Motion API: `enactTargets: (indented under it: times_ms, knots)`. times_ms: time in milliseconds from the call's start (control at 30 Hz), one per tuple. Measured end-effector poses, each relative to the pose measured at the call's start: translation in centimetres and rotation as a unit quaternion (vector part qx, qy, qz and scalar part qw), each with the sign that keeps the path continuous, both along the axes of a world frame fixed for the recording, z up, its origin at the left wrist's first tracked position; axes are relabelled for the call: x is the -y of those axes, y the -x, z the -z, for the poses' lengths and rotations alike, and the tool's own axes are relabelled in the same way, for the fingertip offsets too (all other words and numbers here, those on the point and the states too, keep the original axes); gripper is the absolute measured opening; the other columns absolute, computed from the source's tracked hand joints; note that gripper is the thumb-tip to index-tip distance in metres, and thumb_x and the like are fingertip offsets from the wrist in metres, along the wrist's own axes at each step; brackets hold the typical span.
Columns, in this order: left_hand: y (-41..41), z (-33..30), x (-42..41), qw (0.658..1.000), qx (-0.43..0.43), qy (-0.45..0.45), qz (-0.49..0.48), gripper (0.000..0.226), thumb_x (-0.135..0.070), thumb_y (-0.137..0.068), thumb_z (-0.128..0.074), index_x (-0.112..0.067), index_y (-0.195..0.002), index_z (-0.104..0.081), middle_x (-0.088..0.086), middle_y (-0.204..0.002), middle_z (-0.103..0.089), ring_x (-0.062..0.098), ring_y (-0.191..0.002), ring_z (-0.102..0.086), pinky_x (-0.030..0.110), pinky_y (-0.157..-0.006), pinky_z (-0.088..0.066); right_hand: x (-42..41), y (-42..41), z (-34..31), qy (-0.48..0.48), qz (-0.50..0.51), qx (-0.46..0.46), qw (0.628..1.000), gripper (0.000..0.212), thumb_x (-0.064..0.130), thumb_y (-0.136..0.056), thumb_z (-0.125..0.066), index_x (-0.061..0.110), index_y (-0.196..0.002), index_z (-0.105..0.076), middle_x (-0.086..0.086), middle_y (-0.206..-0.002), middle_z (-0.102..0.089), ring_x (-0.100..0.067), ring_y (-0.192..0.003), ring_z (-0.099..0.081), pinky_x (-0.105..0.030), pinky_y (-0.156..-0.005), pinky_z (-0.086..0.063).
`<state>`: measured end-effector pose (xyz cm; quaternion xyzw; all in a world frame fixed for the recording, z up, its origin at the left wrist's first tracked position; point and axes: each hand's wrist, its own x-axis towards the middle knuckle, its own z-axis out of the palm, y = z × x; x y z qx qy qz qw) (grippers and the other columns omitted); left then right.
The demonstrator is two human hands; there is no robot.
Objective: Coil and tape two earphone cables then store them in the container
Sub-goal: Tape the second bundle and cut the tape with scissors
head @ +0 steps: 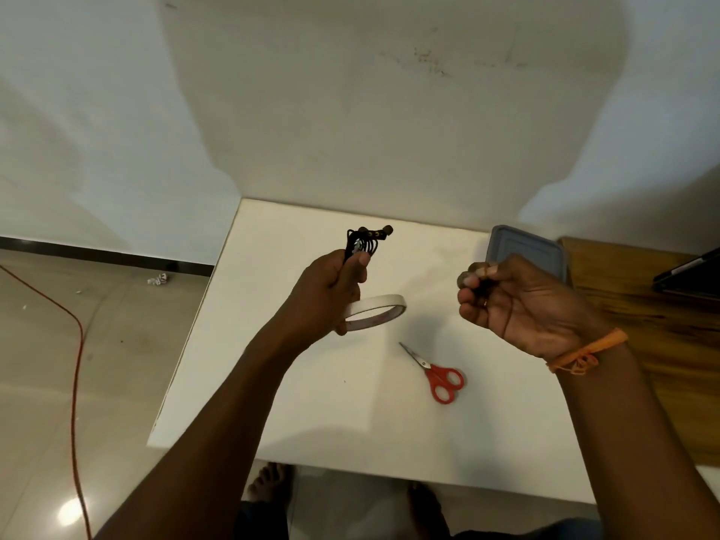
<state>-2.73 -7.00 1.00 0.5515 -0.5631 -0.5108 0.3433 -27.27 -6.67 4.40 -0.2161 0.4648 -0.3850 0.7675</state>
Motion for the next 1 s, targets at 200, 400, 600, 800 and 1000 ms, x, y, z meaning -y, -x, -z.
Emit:
enactTargets:
  times_ms: [200, 400, 600, 800, 1000]
  knots:
    - [-1.6, -0.2, 0.7, 0.999, -0.038, -0.001, -0.028, 0.038, -0.037, -0.103, -0.039, -0.008, -0.081, -0.050, -0.001, -0.053, -0.045, 0.014, -0.041, -0.042, 0.024, -0.044, -0.038, -0.1, 1.6, 0.4, 0.001, -0.017, 0.070, 0.997, 0.040, 0.017, -0.033, -0.090, 0.014, -0.061, -0.062, -0.002, -0.069, -0.056, -0.014, -0.061, -0.059, -0.028, -0.057, -0.055]
    - [-1.5, 2.3, 0.8, 0.996, 0.089, -0.015, -0.028, 0.041, -0.038, -0.104, -0.037, -0.005, -0.085, -0.052, 0.000, -0.064, -0.060, 0.014, -0.057, -0.061, 0.032, -0.065, -0.043, 0.1, 0.3, 0.5, 0.029, -0.036, 0.020, 0.999, 0.011, 0.016, -0.062, -0.074, 0.013, -0.064, -0.063, -0.005, -0.072, -0.058, -0.016, -0.064, -0.061, -0.030, -0.057, -0.055]
    - [-0.1, 2.0, 0.7, 0.993, 0.081, 0.022, -0.079, 0.033, -0.033, -0.105, -0.036, -0.019, -0.077, -0.045, -0.005, -0.066, -0.055, 0.010, -0.059, -0.052, 0.031, -0.067, -0.044, -0.2, -1.4, 0.4, 0.112, -0.069, -0.099, 0.986, 0.019, 0.006, -0.088, -0.053, 0.007, -0.074, -0.066, -0.011, -0.076, -0.063, -0.023, -0.070, -0.065, -0.032, -0.059, -0.056]
    - [2.8, -0.4, -0.6, 0.994, -0.091, -0.044, -0.035, 0.030, -0.034, -0.105, -0.034, -0.012, -0.085, -0.039, 0.003, -0.067, -0.035, 0.012, -0.057, -0.031, 0.027, -0.052, -0.031, -0.3, -2.9, -0.1, 0.126, -0.092, -0.185, 0.970, 0.023, 0.002, -0.096, -0.044, 0.003, -0.082, -0.062, -0.010, -0.075, -0.063, -0.021, -0.068, -0.061, -0.029, -0.056, -0.053]
    - [3.4, -0.9, -0.8, 0.980, -0.175, -0.087, -0.023, 0.028, -0.031, -0.099, -0.052, -0.010, -0.083, -0.042, 0.000, -0.057, -0.035, 0.014, -0.050, -0.030, 0.026, -0.049, -0.029, -0.5, -3.2, -0.6, 0.136, -0.101, -0.275, 0.946, 0.024, 0.008, -0.095, -0.048, 0.009, -0.081, -0.067, -0.003, -0.075, -0.066, -0.017, -0.072, -0.057, -0.029, -0.060, -0.050]
